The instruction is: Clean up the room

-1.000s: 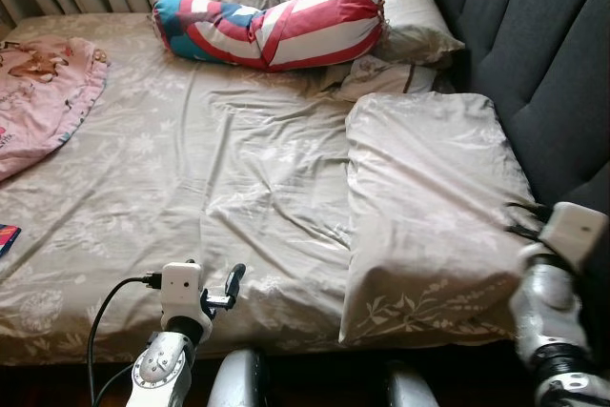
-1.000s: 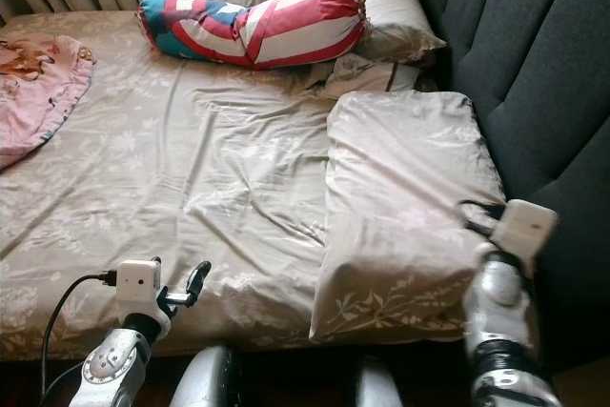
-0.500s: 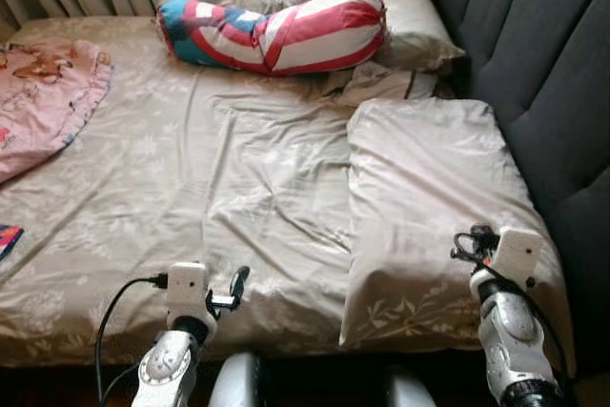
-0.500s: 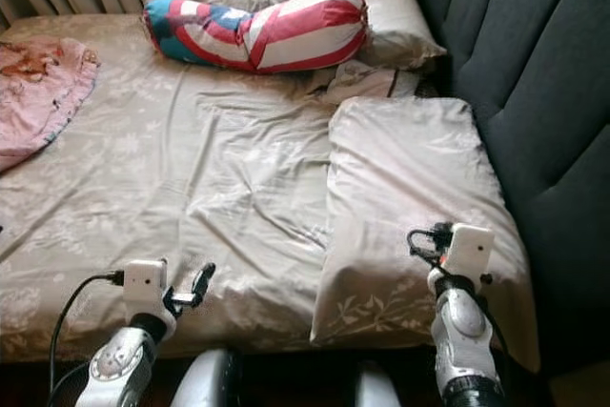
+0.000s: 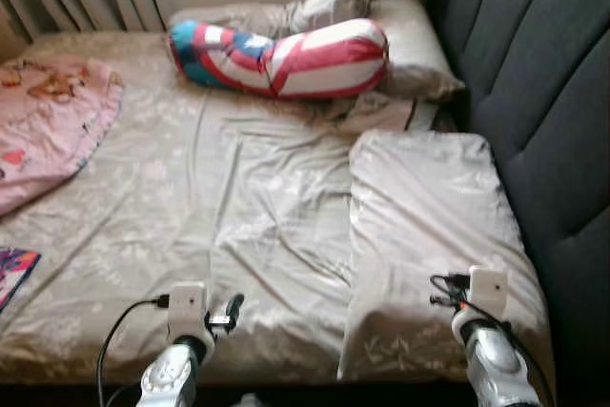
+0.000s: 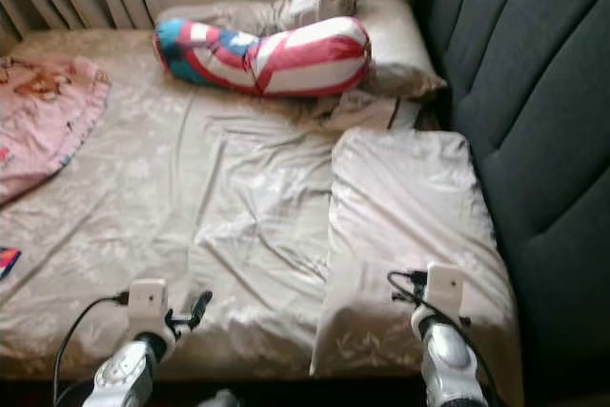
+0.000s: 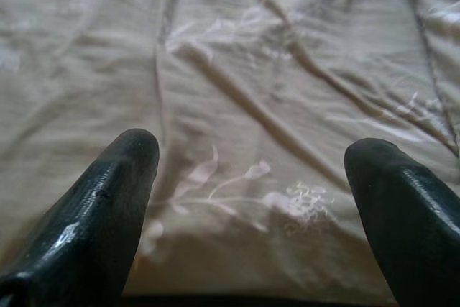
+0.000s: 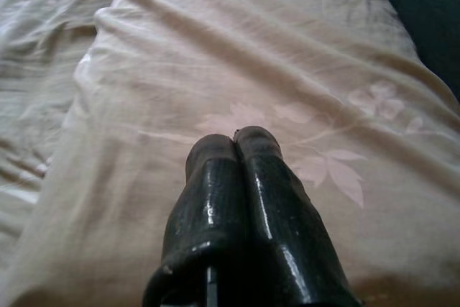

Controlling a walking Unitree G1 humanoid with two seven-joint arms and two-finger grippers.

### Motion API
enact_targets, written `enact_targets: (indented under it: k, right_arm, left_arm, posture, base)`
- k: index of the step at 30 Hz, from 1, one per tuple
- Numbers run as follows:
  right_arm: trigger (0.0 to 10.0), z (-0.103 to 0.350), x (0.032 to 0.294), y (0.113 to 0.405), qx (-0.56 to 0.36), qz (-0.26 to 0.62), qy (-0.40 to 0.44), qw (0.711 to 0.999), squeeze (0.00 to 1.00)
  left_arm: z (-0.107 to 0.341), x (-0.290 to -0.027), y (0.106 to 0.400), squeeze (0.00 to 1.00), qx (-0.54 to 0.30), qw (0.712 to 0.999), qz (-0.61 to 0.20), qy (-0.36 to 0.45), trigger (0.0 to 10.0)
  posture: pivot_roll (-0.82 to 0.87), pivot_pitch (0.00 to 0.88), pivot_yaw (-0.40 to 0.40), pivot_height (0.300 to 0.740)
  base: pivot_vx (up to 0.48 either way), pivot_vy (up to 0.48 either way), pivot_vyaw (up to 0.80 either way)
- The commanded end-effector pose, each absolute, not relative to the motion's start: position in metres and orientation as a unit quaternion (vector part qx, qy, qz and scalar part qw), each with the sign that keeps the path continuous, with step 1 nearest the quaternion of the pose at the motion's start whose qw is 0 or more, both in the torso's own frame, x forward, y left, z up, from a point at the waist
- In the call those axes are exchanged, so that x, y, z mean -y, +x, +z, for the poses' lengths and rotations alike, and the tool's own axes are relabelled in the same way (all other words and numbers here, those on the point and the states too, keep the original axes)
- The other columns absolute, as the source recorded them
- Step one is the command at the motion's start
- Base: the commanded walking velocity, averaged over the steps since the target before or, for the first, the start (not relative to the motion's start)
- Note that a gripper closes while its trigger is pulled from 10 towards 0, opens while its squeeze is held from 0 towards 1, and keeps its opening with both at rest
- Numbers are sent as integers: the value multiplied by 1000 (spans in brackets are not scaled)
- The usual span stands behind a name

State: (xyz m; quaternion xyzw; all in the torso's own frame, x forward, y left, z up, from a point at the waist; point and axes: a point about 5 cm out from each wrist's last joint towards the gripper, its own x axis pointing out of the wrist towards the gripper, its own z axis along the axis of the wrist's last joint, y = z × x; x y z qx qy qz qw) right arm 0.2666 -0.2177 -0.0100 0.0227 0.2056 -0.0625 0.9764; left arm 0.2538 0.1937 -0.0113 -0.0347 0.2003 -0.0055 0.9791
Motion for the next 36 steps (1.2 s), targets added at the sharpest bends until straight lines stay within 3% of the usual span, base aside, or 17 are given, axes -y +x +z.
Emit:
enact_targets:
  k: [1,9,16,22,32,36]
  right_arm:
    - [10000,-19,212,260,-230,-45,24,972,0]
    - [10000,-47,188,236,-319,6,-9,948,0]
    - [10000,-73,195,198,-398,-80,36,913,0]
    - [10000,-82,182,183,-421,-53,25,905,0]
    - [10000,-85,180,179,-436,-38,2,899,0]
    - [10000,-85,178,179,-437,-21,-20,899,0]
  left_arm:
    - [-26,-198,244,0,-245,968,15,-47,10000]
    - [-61,-194,213,0,-360,932,13,-32,10000]
    - [-77,-205,187,0,-422,906,22,-8,10000]
    - [-81,-221,173,0,-439,897,44,-7,10000]
    - [-82,-221,170,0,-445,895,39,-8,10000]
    - [-83,-221,169,0,-447,894,38,-9,10000]
  posture:
    - [-25,25,-19,740]
    - [-36,0,-29,740]
    - [-21,0,-26,740]
    - [-28,0,-11,740]
    - [-27,0,-13,740]
    - [-25,0,-16,740]
  base:
    - [0,0,0]
    - [0,0,0]
    - [0,0,0]
    - [0,0,0]
    - [0,0,0]
    - [0,0,655]
